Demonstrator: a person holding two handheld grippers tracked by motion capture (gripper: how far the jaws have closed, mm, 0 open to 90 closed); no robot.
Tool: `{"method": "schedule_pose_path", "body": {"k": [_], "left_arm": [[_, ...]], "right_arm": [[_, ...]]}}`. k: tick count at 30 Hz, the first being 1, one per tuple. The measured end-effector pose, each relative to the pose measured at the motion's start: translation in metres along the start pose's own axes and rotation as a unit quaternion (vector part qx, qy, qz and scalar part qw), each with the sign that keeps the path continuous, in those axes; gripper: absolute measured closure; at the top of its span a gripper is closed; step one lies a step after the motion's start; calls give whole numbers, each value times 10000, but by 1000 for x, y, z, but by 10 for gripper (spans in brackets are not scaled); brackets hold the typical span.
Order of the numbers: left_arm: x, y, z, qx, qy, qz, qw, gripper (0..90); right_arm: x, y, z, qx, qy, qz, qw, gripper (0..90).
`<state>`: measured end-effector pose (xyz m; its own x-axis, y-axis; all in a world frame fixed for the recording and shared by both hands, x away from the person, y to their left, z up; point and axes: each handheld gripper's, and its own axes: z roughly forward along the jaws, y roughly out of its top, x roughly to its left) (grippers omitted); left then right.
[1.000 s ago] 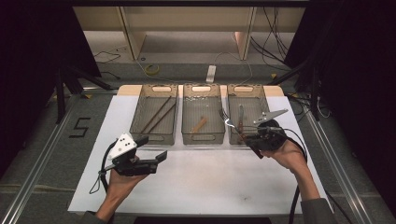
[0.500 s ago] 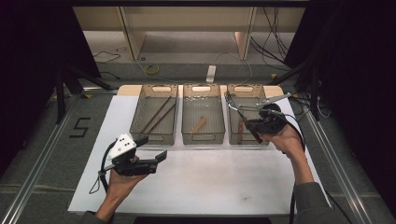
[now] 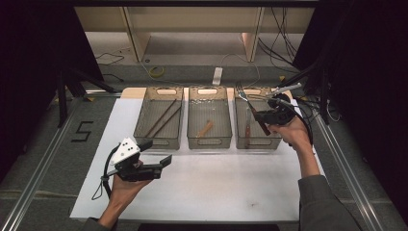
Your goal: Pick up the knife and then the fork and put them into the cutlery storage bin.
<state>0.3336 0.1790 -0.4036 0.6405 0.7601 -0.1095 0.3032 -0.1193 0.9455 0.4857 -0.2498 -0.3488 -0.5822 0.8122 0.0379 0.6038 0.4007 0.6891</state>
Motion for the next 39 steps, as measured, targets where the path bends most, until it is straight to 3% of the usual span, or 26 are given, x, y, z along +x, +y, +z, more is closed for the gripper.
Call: {"method": "schedule_pose_path", "body": {"k": [22, 39], "left_arm": [[0, 0, 0, -31, -5, -3, 10000, 121], [-1, 0, -1, -45, -14, 20, 10000, 121]], "right_arm": [[-23, 3, 26, 282, -258, 376, 9986, 770], [-33, -12, 47, 497, -394, 584, 9963, 770]]}}
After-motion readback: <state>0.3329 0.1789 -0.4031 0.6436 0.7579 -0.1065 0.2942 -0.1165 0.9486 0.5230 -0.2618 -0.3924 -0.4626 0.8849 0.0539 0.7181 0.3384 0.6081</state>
